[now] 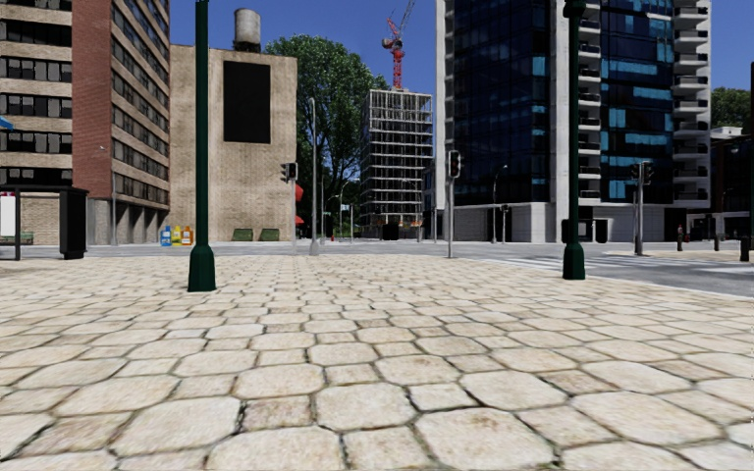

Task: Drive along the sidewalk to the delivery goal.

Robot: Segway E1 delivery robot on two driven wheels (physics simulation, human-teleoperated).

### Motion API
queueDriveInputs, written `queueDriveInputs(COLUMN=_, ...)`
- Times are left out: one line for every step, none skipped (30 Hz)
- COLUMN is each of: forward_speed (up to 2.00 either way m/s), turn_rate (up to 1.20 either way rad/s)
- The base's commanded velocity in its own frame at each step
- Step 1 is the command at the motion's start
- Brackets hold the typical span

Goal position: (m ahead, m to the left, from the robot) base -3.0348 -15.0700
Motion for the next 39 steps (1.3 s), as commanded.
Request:
queueDriveInputs(forward_speed=2.00, turn_rate=0.00)
queueDriveInputs(forward_speed=2.00, turn_rate=0.00)
queueDriveInputs(forward_speed=2.00, turn_rate=0.00)
queueDriveInputs(forward_speed=2.00, turn_rate=0.00)
queueDriveInputs(forward_speed=2.00, turn_rate=0.00)
queueDriveInputs(forward_speed=2.00, turn_rate=0.00)
queueDriveInputs(forward_speed=2.00, turn_rate=0.00)
queueDriveInputs(forward_speed=2.00, turn_rate=0.00)
queueDriveInputs(forward_speed=2.00, turn_rate=0.00)
queueDriveInputs(forward_speed=2.00, turn_rate=0.00)
queueDriveInputs(forward_speed=2.00, turn_rate=0.00)
queueDriveInputs(forward_speed=2.00, turn_rate=0.00)
queueDriveInputs(forward_speed=2.00, turn_rate=0.00)
queueDriveInputs(forward_speed=2.00, turn_rate=0.00)
queueDriveInputs(forward_speed=2.00, turn_rate=0.00)
queueDriveInputs(forward_speed=2.00, turn_rate=0.00)
queueDriveInputs(forward_speed=2.00, turn_rate=0.00)
queueDriveInputs(forward_speed=2.00, turn_rate=0.00)
queueDriveInputs(forward_speed=2.00, turn_rate=0.00)
queueDriveInputs(forward_speed=2.00, turn_rate=0.00)
queueDriveInputs(forward_speed=2.00, turn_rate=0.00)
queueDriveInputs(forward_speed=2.00, turn_rate=0.00)
queueDriveInputs(forward_speed=2.00, turn_rate=0.00)
queueDriveInputs(forward_speed=2.00, turn_rate=0.00)
queueDriveInputs(forward_speed=2.00, turn_rate=0.00)
queueDriveInputs(forward_speed=2.00, turn_rate=0.00)
queueDriveInputs(forward_speed=2.00, turn_rate=0.00)
queueDriveInputs(forward_speed=2.00, turn_rate=0.00)
queueDriveInputs(forward_speed=2.00, turn_rate=0.00)
queueDriveInputs(forward_speed=2.00, turn_rate=0.00)
queueDriveInputs(forward_speed=2.00, turn_rate=0.00)
queueDriveInputs(forward_speed=2.00, turn_rate=0.00)
queueDriveInputs(forward_speed=2.00, turn_rate=0.00)
queueDriveInputs(forward_speed=2.00, turn_rate=0.00)
queueDriveInputs(forward_speed=2.00, turn_rate=0.00)
queueDriveInputs(forward_speed=2.00, turn_rate=0.00)
queueDriveInputs(forward_speed=2.00, turn_rate=0.00)
queueDriveInputs(forward_speed=2.00, turn_rate=0.00)
queueDriveInputs(forward_speed=2.00, turn_rate=0.00)
